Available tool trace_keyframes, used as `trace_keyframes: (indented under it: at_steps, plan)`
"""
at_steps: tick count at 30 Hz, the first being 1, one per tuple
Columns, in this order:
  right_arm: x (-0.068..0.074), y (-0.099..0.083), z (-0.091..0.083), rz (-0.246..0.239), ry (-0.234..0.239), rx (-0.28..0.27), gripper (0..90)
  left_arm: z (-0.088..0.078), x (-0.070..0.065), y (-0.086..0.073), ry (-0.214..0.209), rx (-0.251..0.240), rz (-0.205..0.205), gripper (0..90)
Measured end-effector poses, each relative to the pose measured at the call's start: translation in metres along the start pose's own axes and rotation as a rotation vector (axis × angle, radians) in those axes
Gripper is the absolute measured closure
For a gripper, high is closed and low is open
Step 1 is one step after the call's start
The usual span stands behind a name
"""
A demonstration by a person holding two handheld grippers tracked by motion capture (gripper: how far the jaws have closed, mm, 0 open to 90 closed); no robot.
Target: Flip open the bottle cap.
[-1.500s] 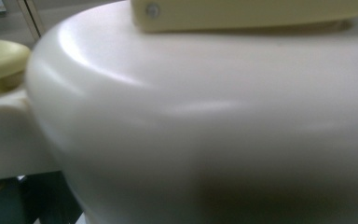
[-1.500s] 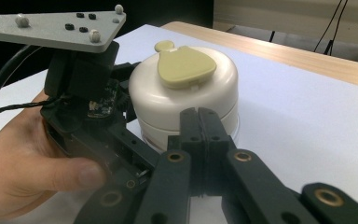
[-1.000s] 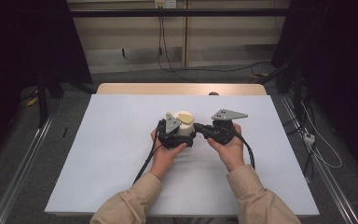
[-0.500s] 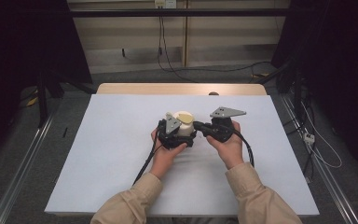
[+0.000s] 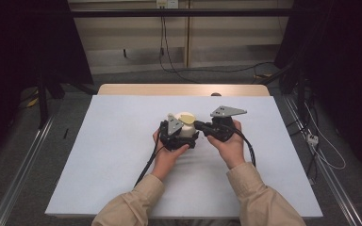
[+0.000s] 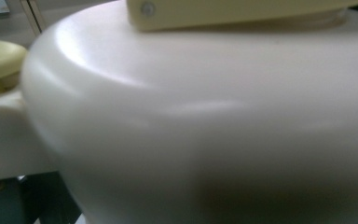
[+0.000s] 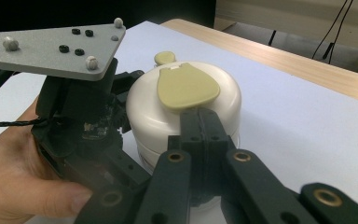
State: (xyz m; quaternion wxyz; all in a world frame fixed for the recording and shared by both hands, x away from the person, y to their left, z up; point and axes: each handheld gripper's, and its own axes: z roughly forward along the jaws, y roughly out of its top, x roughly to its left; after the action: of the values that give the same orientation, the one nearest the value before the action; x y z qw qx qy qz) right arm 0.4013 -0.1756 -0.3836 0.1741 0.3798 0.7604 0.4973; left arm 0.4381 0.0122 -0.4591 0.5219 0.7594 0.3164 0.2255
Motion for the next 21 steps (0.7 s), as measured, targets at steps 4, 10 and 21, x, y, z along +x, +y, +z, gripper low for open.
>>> trace_keyframes:
  at_steps: [4,10,21]
  plan:
    - [-0.0001,0.0008,-0.0001,-0.003,-0.003,-0.001,90.0,0.0000,0.0001,0.0000,-0.001,0.001,0.000,4.8]
    - [0.0013,0.0043,0.0000,-0.011,0.003,-0.006,90.0,-0.0001,0.0000,0.0000,0.001,0.001,0.001,4.8]
    - [0.0020,0.0085,0.0010,-0.017,-0.003,-0.008,90.0,0.0000,-0.0001,0.0000,0.000,0.002,0.000,4.8]
